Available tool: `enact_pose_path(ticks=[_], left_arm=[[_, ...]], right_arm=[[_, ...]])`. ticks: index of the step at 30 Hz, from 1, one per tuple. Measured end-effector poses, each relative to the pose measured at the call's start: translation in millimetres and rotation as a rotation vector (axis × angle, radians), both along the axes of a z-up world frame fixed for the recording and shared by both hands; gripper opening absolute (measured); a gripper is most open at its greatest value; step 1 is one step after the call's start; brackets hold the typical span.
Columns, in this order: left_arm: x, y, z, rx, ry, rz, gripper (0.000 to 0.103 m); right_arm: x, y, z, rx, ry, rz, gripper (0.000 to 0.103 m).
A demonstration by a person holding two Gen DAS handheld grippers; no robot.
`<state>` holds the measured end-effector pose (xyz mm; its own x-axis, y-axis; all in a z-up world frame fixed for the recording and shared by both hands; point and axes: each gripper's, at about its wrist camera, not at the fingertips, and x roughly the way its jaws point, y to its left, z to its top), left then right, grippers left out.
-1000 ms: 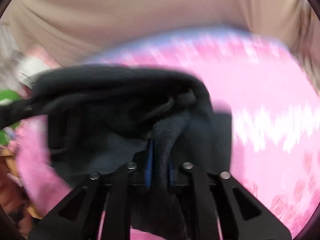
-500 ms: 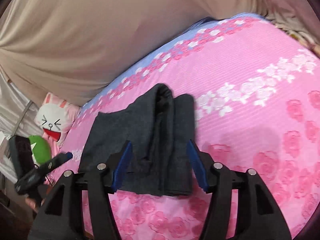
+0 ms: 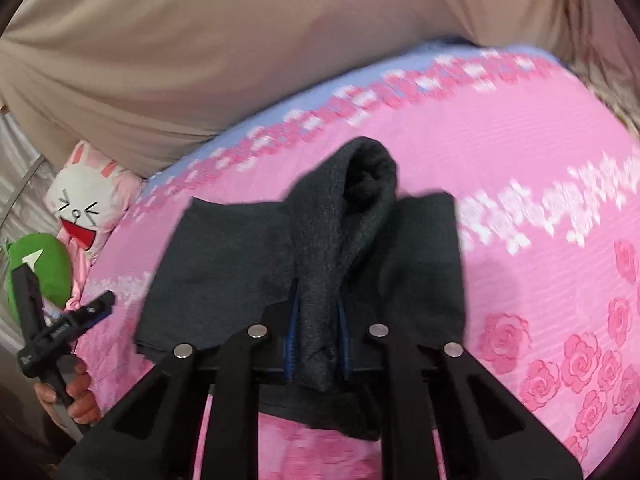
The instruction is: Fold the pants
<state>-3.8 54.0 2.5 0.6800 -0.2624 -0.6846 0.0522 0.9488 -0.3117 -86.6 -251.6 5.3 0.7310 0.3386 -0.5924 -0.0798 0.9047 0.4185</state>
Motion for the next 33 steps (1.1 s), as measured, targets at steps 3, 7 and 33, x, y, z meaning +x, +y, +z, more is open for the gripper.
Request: enact_pose_path(ticks=[3,7,33], left_arm=[[-8,28,5,-0.047,-0.023,0.028,0.087],[-26,81,16,-0.067,-0.062,0.115,0.087],[-12,29,27,-0.05,-0.065,0.015,0.087]], right_arm=[[16,45,31,0.035,-0.036,0.11,0.015],[47,146,58,0.081,-0.044,0.308,0.015],[21,-53,-28,-0.058,0.106,-0.188,0.02]])
